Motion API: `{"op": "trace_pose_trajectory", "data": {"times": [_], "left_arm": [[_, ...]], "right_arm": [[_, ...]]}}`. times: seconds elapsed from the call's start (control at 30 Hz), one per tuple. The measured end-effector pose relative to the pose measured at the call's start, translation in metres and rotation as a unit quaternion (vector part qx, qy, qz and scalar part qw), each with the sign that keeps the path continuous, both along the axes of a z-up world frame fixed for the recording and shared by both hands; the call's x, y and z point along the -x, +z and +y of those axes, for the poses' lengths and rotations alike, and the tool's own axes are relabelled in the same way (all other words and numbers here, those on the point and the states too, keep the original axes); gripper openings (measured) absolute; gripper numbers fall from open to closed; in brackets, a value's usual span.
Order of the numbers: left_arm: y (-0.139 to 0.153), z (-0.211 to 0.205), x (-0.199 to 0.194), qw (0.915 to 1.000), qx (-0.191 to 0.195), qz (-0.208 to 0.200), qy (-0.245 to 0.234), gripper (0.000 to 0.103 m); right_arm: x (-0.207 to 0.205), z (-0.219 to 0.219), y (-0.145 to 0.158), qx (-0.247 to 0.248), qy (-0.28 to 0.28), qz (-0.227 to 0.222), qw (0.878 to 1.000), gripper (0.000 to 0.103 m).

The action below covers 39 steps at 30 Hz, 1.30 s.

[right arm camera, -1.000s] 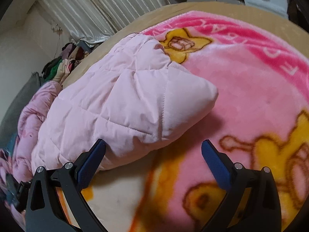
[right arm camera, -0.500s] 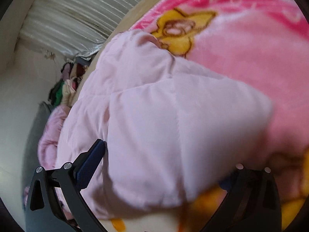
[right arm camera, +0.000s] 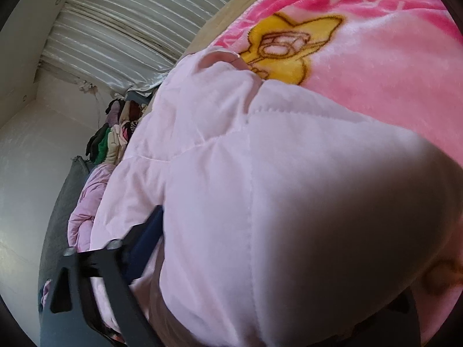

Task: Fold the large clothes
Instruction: 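Grasp the folded jacket with both tools and lift it, then fold the jacket over onto itself with both tools, rolling it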

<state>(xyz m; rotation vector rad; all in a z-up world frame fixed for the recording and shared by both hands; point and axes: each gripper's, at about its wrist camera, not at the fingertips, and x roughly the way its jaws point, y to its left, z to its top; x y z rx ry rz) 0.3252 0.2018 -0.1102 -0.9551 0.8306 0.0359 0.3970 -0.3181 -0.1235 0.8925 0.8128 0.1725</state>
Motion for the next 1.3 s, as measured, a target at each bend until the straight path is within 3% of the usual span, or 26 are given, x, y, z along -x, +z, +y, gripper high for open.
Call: {"op": "trace_pose_trajectory", "data": {"times": [0.07,0.23,0.53,0.7,1.0,1.3], "left_arm": [[0.005,-0.004,0.001,0.9999,-0.012,-0.007,-0.006,0.083],[0.023,-0.014,0.002,0.9981,-0.052,-0.024,-0.022,0.058],[0.043,-0.022,0.004,0.9914,-0.111,-0.045,-0.053,0.038],[0.058,-0.023,0.011,0.9881,-0.129,-0.054,-0.065,0.032],[0.087,-0.023,0.047,0.9813,-0.161,-0.079,-0.071,0.030],[0.111,-0.026,0.094,0.9729,-0.195,-0.100,-0.075,0.030]], "right_arm": [[0.000,0.000,0.001,-0.002,0.005,-0.006,1.000,0.066],[0.000,0.006,0.010,0.024,0.016,-0.019,0.999,0.051],[0.000,0.019,0.034,0.102,0.049,-0.038,0.993,0.036],[0.009,0.030,0.059,0.139,0.065,-0.074,0.985,0.030],[0.057,0.052,0.121,0.229,0.114,-0.152,0.955,0.027],[0.110,0.050,0.137,0.225,0.124,-0.185,0.949,0.026]]}}
